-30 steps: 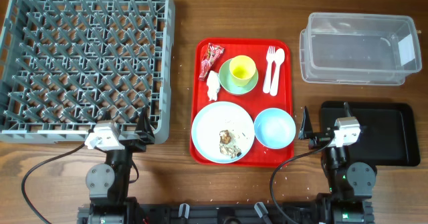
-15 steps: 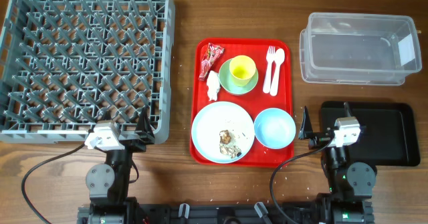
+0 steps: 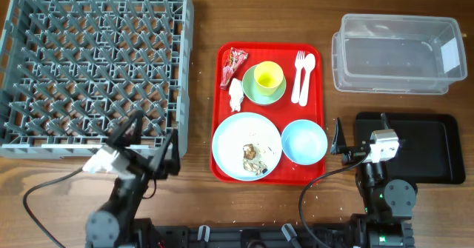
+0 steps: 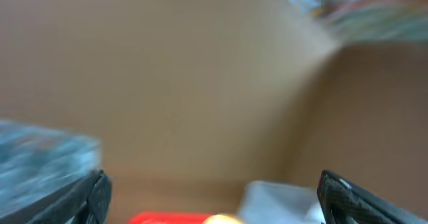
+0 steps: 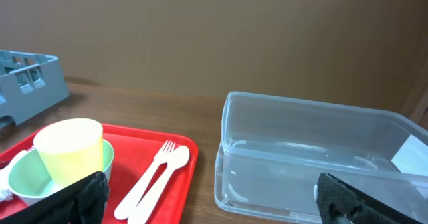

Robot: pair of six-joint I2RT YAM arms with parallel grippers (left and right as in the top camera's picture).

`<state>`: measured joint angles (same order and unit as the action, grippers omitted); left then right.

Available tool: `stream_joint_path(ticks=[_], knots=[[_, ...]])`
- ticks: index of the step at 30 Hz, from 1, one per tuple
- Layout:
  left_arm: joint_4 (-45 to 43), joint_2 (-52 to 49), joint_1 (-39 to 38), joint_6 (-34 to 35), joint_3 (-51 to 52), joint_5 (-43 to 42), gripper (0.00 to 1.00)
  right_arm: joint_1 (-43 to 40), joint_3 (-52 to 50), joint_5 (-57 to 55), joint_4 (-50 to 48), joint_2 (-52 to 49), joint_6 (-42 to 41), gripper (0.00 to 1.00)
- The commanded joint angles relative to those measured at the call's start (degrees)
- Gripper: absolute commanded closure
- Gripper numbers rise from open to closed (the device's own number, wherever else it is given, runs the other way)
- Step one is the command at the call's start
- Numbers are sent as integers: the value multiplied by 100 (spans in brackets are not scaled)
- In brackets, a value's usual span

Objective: Sort waste into correct bins and load items into the dishwasher rack
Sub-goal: 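Raise the left gripper from rest toward the red tray, then grasp the yellow cup on the green bowl with the left gripper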

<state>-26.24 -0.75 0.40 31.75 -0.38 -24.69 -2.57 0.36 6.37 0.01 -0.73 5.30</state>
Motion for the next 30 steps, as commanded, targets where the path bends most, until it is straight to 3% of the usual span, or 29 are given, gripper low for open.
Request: stream_joint_path(ticks=[1,2,5,7,10,12,14,16,19,25,26,27,28,29,30], knots=[[-1427,37,-31,1078,-4,-280,0,-28,-4,-39,-31,15,63,0],[-1596,37,-31,1075,-107,105,0,-31,-4,-39,-31,15,63,0],[-448,-601,-31,527,-1209,317,0,-31,-4,-39,-33,15,66,0],[831,-1773,-31,-33,-2511,-337,0,-31,-4,-42,-31,15,66,0],[3300,-4454,-61,-1207,-5289,-2188,0,-28,-4,-39,-33,15,66,0],[5184,-5956,-409,-2096,-6916,-2291,1,-31,-4,-39,-31,15,66,0],[6791,-7208,-1088,-2754,-8306,-1340,1,-31,-4,-39,-31,15,63,0],[7864,-8413,-2081,-2900,-9466,570,0,-31,-4,-39,-31,15,68,0],[7792,-9431,-3067,-2900,-9812,2188,0,-28,-4,-39,-31,15,66,0],[7090,-10465,-3880,-2855,-9812,2114,2,-31,-4,-39,-31,15,66,0],[7055,-10513,-3967,-2881,-9812,2114,23,-31,-4,-39,-31,15,66,0],[7014,-10570,-4072,-2887,-9812,2118,33,-28,-4,-39,-31,15,66,0],[6924,-10649,-4229,-3086,-9812,2155,38,-31,-4,-39,-31,15,66,0],[6835,-10743,-4343,-3204,-9812,2404,33,-31,-4,-39,-31,15,63,0],[6754,-10854,-4422,-3200,-9809,2726,34,-28,-4,-39,-33,15,63,0]])
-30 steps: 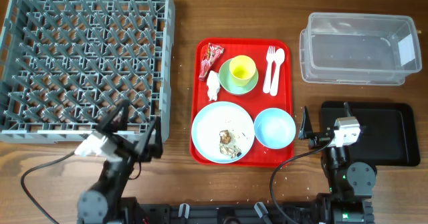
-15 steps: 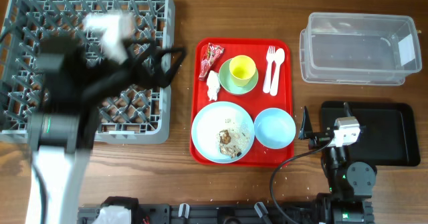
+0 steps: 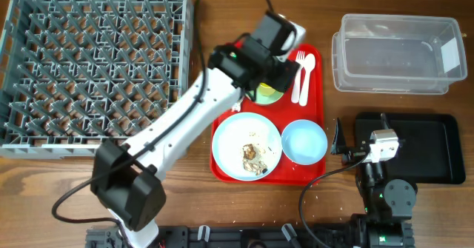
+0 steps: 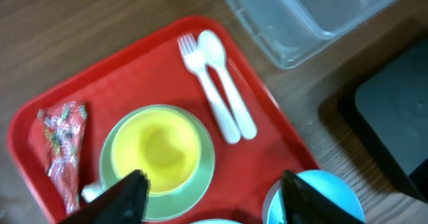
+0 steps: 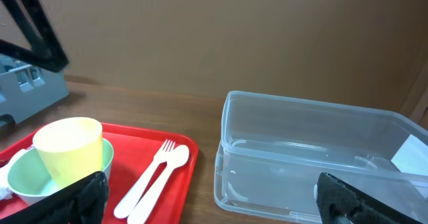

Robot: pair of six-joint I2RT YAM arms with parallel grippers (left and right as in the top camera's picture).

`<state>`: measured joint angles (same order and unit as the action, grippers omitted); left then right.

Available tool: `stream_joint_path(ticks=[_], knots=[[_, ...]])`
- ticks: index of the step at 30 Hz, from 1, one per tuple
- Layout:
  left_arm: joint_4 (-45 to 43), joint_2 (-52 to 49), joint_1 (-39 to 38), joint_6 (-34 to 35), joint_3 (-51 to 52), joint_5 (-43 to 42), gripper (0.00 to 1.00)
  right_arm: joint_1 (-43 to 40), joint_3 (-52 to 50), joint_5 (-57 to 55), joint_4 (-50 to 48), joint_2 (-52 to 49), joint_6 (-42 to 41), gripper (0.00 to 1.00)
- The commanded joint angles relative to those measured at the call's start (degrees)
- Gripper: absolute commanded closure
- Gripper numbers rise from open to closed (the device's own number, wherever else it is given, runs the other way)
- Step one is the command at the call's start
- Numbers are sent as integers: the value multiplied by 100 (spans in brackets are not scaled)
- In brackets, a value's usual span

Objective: Sort waste into correct bins and load items into the dishwasher rack
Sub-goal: 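Grasp the yellow cup on the green bowl with the left gripper, then carry the yellow cup to the dish rack's back-left area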

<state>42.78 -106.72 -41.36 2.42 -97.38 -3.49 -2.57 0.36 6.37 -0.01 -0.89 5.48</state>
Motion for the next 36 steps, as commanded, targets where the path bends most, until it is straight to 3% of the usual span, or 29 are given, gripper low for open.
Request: stream_joint_path(ticks=[1,10,15,18,25,30,36], knots=[[-236,-422,-293,-267,-109,841,43,-31,-4,-39,-28,31,46,0],[-693,-1355,-264,-264,-109,1261,55,-31,-4,-39,-28,31,48,0],[-573,-1513,-264,-184,-109,1233,66,-28,-4,-39,-28,31,48,0],[-348,-1523,-262,146,-109,1231,69,-28,-4,-39,-28,31,46,0],[-120,-1526,-269,149,-109,1145,76,-31,-4,-39,-31,31,46,0],[-321,-1521,-269,149,-111,1150,96,-31,-4,-39,-28,31,48,0],[-365,-1084,-249,457,-116,1152,96,-31,-4,-39,-28,31,50,0]])
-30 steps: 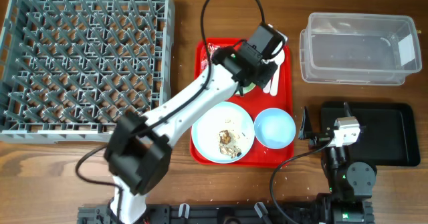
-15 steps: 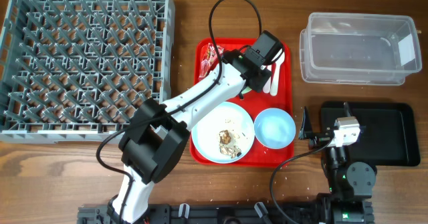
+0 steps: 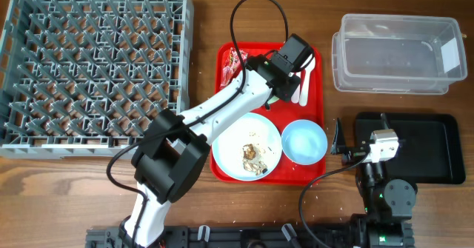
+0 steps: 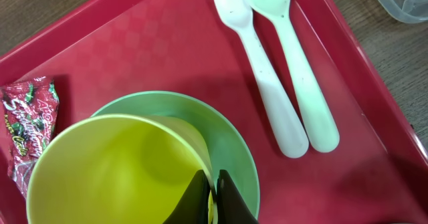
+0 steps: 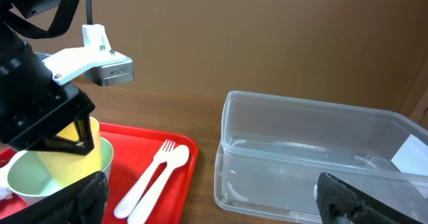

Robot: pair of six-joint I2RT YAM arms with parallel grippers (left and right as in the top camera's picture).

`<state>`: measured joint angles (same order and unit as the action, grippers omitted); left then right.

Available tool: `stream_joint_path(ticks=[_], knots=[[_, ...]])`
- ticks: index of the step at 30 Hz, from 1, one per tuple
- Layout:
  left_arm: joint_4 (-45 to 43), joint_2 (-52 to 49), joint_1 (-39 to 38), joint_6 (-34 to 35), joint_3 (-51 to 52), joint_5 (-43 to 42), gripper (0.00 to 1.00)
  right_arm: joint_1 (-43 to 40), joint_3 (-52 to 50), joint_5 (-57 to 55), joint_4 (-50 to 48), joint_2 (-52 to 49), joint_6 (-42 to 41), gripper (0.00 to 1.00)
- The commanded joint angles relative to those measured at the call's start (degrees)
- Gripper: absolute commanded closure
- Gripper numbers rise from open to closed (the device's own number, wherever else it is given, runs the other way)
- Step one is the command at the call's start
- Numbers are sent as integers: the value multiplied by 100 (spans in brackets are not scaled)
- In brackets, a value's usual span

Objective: Sort waste into correct bins and load items into the dishwasher rack
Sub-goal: 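Carry the yellow cup to the dish rack's back-left area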

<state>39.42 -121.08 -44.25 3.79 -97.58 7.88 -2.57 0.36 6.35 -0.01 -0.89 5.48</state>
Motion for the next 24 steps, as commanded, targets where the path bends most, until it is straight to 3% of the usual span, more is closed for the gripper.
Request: stream_joint_path(ticks=[1,6,9,11,15,18,21,24], knots=[[-46,560,66,485,-96,13,96,-31,-4,-37,-31,31,48,0],[-22,1904,562,1303,-96,-195,96,-31,-4,-37,-28,31,48,0],[-4,2715,1932,1547,-96,-1982,96,-31,-4,-37,-28,31,48,0],[50,2796,3259,1893,-96,-3687,96,-31,-4,-37,-31,31,48,0],[4,2177,5591,1965,-94,-6876,96,-31,-4,-37,-28,31,48,0],[-262,1495,6520,1965,-94,-8089,96,-31,-4,-37,-28,31,46,0],[-1064,695,6990,2632,-94,-8867,96,-28,-4,-37,-31,31,48,0],[-1799,173,7040,3230,-94,-8872,96,-31,-4,-37,-28,31,50,0]])
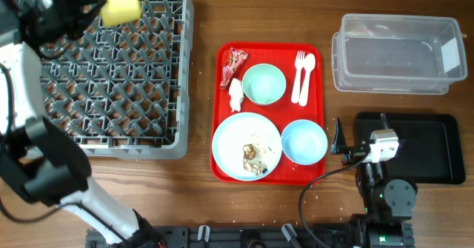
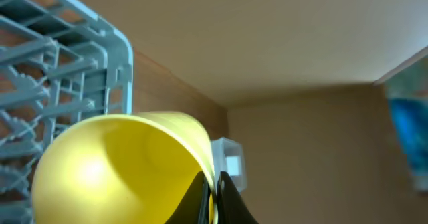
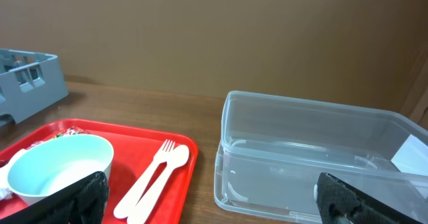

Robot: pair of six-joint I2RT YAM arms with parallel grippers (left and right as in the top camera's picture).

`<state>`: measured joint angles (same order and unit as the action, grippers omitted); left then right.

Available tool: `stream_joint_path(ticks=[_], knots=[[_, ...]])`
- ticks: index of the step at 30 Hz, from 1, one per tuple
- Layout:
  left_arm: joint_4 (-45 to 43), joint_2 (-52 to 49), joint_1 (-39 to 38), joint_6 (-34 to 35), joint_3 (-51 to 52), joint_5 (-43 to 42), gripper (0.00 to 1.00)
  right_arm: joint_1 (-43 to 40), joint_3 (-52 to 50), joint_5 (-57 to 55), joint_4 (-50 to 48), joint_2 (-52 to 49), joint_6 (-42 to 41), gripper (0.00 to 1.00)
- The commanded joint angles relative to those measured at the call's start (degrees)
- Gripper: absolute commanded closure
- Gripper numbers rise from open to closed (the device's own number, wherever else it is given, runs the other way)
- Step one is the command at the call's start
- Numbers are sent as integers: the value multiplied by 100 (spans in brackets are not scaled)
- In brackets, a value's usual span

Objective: Sort waste into correct bins and load items into the dishwasher rack
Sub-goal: 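Carry the yellow cup to the dish rack's back-left area, then lower the yellow cup into the rack and release it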

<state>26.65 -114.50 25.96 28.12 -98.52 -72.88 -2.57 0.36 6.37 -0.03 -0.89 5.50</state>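
Observation:
My left gripper (image 1: 95,6) is shut on the rim of a yellow cup (image 1: 121,7), which it holds on its side above the far edge of the grey dishwasher rack (image 1: 96,133). In the left wrist view the fingers pinch the wall of the cup (image 2: 114,170), with the rack's corner (image 2: 60,83) behind it. A red tray (image 1: 270,52) holds a green bowl (image 1: 264,84), a white fork and spoon (image 1: 302,78), a white plate (image 1: 233,141) with food scraps, a blue bowl (image 1: 304,141), a candy wrapper (image 1: 237,59) and a crumpled tissue (image 1: 235,94). My right gripper (image 3: 214,204) stands open, right of the tray.
A clear plastic bin (image 1: 396,52) sits at the back right, also filling the right wrist view (image 3: 314,150). A black tray (image 1: 426,148) lies in front of it, under the right arm. The rack fills the table's left side.
The left gripper, then shut on the cup's rim inside the green bowl on the tray, now holds the cup over the rack's far edge. The green bowl stands empty. The right arm is unmoved.
The left arm first sat low at the rack's near corner, gripper open. Then it hung open over the cup on the tray, then was shut on the cup's rim. Now the cup is off the tray and above the rack. The right arm stayed still throughout.

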Motion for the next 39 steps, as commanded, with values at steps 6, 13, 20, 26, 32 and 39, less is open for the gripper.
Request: stream_joint_path(ticks=[6,13,20,26,32,39], knots=[[-1777,-1215,76,2225,0,17,96,-31,-4,-39,-28,31,46,0],[-1862,-1659,136,2503,0,168,96,-31,-4,-39,-28,31,46,0],[-1368,-1659,643,2481,0,291,96,-31,-4,-39,-26,31,46,0],[-1373,-1657,968,2461,0,293,91,-31,-4,-39,-26,31,46,0],[-1351,-1635,1060,2194,-2,181,61,-31,-4,-39,-26,31,48,0],[-1349,-1119,1134,1980,-2,247,75,-31,-4,-39,-28,31,46,0]])
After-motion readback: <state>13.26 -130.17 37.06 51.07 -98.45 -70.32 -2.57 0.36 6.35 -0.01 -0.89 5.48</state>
